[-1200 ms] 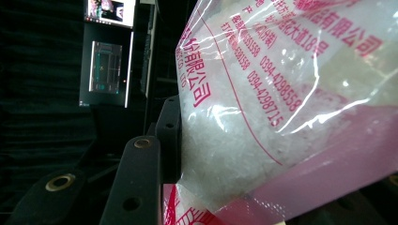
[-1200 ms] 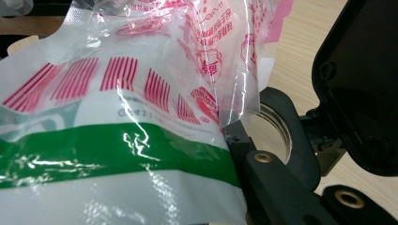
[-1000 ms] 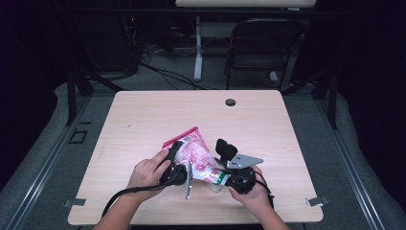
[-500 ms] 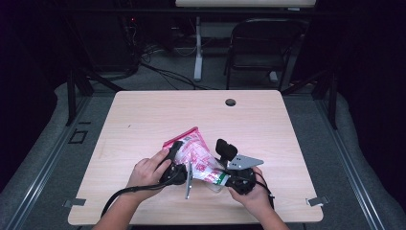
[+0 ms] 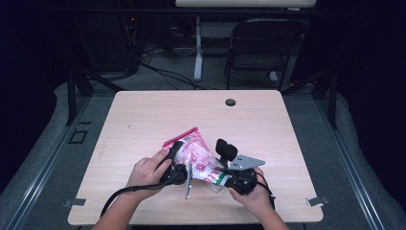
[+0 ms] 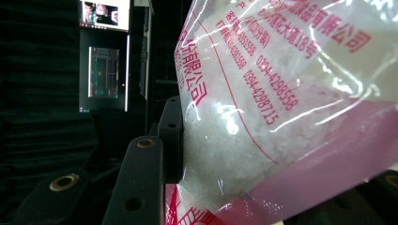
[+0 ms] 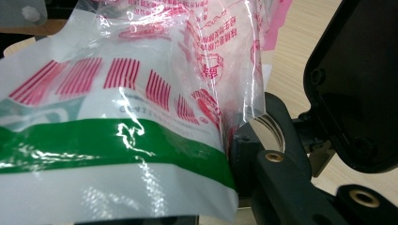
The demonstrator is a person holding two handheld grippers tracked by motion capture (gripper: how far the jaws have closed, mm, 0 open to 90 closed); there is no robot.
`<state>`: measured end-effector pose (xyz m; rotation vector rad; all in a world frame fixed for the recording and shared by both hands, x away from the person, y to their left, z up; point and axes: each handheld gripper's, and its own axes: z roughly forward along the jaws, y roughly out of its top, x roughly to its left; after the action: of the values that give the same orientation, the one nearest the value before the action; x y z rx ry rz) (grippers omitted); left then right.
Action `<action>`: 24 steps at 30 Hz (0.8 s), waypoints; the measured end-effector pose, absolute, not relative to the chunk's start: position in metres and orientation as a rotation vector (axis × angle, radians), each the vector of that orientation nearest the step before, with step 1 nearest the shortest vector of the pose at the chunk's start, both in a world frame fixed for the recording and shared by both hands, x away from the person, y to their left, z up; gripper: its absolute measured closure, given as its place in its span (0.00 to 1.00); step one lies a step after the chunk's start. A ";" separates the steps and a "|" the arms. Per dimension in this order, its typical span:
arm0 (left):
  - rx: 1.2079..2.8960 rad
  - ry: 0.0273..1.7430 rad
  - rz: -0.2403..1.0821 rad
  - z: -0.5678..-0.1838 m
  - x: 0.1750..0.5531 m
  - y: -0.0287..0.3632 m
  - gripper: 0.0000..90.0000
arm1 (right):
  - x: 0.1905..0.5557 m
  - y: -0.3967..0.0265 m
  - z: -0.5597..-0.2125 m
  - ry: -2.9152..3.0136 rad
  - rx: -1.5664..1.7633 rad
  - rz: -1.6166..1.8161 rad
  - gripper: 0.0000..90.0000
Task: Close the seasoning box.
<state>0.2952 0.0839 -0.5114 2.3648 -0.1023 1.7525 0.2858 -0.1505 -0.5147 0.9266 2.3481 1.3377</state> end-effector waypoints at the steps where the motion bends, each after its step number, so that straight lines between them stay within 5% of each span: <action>1: 2.367 -0.103 1.751 -0.511 0.295 0.084 0.73 | 0.286 -0.151 -0.514 2.346 0.925 1.340 0.91; 14: 2.369 -0.120 1.762 -0.512 0.295 0.083 0.73 | 0.282 -0.156 -0.508 2.331 0.901 1.377 0.88; 24: 2.361 -0.127 1.769 -0.512 0.294 0.082 0.73 | 0.281 -0.155 -0.508 2.343 0.890 1.364 0.99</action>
<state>0.2945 0.0816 -0.5119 2.3611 -0.1269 1.7692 0.2810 -0.1553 -0.5081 0.8898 2.3435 1.3643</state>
